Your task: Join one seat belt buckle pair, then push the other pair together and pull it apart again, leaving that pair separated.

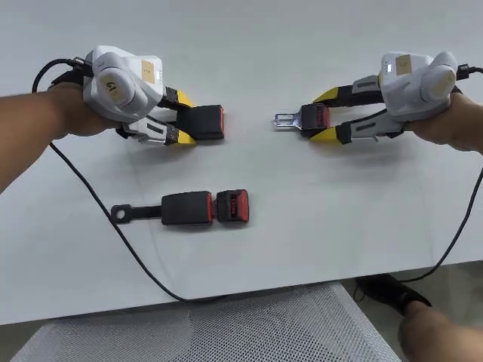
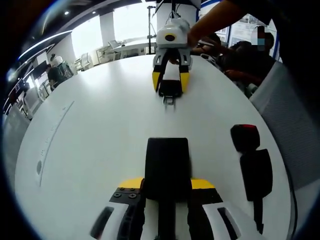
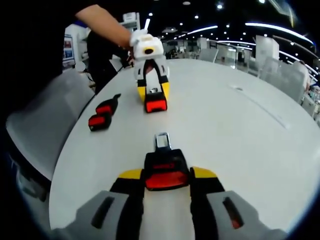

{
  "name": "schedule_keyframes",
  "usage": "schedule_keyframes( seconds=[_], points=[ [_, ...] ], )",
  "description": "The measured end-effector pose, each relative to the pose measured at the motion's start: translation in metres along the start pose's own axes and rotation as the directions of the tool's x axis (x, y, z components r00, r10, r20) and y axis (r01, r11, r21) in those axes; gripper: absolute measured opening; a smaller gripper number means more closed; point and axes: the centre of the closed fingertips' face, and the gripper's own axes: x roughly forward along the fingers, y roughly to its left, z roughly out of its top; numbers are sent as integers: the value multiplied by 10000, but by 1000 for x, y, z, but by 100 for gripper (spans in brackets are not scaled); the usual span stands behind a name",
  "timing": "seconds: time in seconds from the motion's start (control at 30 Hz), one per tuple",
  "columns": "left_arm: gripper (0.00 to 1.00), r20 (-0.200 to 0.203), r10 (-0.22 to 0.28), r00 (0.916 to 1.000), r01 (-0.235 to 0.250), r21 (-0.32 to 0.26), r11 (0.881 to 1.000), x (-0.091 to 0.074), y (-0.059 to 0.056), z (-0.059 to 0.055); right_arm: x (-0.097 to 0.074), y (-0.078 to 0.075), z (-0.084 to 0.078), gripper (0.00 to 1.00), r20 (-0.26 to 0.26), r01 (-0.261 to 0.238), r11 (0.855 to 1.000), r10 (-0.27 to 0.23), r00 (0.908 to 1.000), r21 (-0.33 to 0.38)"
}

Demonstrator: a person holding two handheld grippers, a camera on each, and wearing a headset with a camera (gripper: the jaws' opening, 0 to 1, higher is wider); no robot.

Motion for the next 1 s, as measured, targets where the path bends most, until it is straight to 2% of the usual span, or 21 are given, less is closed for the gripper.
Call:
schedule_keyframes(
  seconds=[0.63, 1.0],
  points=[
    [33, -183, 40, 9998, -42, -83, 10000, -1, -2, 2, 50, 8, 36, 35, 299, -153, 9999, 153, 9994, 4],
    [33, -405, 20, 9992, -19, 11, 10000, 0, -3, 1, 63, 12, 49, 35, 222, -259, 9996, 261, 9994, -86]
  ],
)
